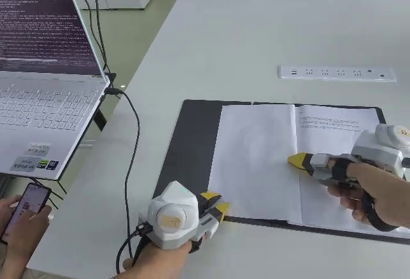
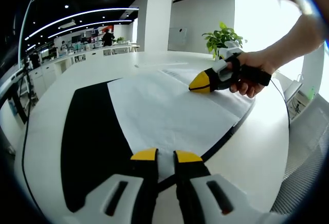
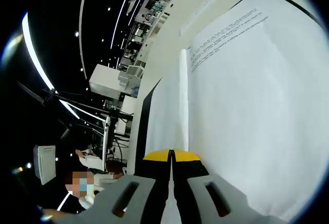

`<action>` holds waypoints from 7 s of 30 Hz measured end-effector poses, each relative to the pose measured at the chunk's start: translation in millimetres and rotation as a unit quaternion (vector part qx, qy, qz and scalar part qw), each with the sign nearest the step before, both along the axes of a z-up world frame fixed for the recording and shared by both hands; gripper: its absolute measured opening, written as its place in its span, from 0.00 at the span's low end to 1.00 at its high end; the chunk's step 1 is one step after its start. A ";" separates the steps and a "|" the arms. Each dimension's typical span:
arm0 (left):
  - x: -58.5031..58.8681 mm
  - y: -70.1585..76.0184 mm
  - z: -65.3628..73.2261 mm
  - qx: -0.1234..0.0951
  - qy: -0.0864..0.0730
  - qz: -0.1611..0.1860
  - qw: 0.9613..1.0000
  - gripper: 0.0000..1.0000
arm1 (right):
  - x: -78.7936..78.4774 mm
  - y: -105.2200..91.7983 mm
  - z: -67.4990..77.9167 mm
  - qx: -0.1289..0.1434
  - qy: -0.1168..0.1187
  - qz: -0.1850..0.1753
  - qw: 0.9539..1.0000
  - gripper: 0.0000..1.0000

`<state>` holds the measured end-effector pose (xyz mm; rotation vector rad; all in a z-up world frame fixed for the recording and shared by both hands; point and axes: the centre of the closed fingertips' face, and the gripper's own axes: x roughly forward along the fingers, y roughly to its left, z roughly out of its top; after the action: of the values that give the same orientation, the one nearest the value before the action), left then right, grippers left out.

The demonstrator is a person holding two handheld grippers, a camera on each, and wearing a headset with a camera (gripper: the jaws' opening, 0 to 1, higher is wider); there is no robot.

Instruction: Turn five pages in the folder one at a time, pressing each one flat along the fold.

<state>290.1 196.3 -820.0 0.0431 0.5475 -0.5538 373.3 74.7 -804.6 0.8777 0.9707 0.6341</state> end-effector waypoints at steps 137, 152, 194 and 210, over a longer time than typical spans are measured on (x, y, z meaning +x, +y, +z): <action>-28.6 -147.7 91.5 -0.026 0.037 -0.109 0.993 0.63 | -176.5 -182.9 106.8 -0.199 -0.241 -0.137 0.940 0.41; 4.1 -226.8 52.1 0.008 0.024 -0.141 0.990 0.60 | -171.4 -195.3 104.1 -0.201 -0.236 -0.162 0.937 0.41; 24.2 -255.0 11.0 0.061 -0.078 -0.210 0.973 0.00 | -158.3 -194.6 88.6 -0.215 -0.219 -0.138 0.942 0.39; 28.6 -253.2 9.6 0.051 -0.047 -0.181 0.981 0.00 | -148.6 -192.2 82.3 -0.216 -0.215 -0.125 0.944 0.38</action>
<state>318.7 -56.9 -810.3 0.2699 0.4773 -0.8737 224.6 -117.4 -722.4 0.4324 0.5555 0.3496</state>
